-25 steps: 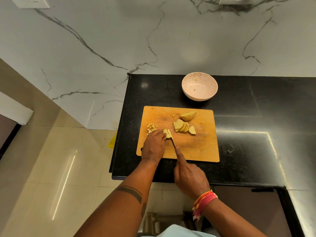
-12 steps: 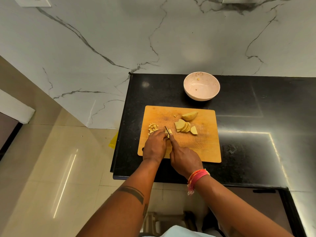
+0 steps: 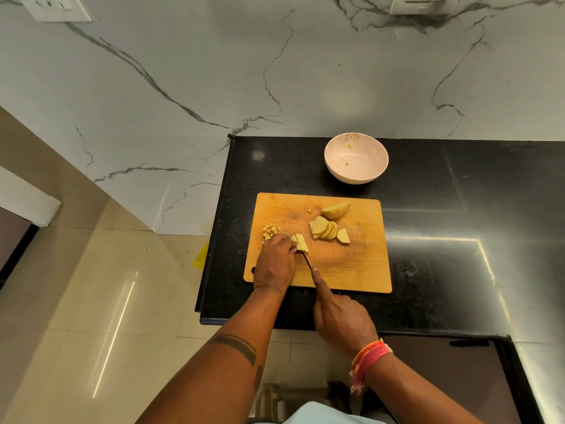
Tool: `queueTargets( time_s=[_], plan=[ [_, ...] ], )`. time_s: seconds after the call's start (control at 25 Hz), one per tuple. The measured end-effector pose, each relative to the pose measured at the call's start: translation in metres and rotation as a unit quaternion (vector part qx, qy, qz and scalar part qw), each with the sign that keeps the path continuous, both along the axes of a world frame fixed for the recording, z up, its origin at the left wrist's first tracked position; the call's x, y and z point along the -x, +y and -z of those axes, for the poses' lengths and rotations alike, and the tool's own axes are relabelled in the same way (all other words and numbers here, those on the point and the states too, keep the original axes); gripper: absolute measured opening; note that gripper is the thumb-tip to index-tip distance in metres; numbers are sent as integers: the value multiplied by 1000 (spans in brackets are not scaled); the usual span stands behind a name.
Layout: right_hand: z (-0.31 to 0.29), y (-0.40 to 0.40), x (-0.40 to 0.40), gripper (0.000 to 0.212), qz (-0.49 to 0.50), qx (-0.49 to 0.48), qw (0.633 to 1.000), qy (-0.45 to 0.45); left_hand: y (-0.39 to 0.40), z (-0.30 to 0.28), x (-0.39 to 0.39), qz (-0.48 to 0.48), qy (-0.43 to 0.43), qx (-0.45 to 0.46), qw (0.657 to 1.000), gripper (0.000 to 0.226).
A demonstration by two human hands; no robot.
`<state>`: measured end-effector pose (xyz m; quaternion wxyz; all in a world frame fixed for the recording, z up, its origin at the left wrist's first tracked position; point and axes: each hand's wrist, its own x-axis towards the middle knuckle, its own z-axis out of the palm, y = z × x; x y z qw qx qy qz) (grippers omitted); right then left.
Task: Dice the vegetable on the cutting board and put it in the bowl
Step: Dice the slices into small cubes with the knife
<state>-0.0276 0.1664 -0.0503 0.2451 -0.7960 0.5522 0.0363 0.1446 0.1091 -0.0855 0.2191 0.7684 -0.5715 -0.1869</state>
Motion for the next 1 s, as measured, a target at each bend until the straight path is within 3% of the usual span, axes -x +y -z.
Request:
queueTargets(
  time_s=[0.56, 1.0],
  plan=[
    [-8, -18, -6, 65, -3, 24, 999, -30, 2, 0, 0, -26, 15, 18, 999, 21],
    [-1, -54, -24, 67, -66, 33, 997, 37, -2, -2, 0, -27, 10, 11, 1000, 21]
  ],
)
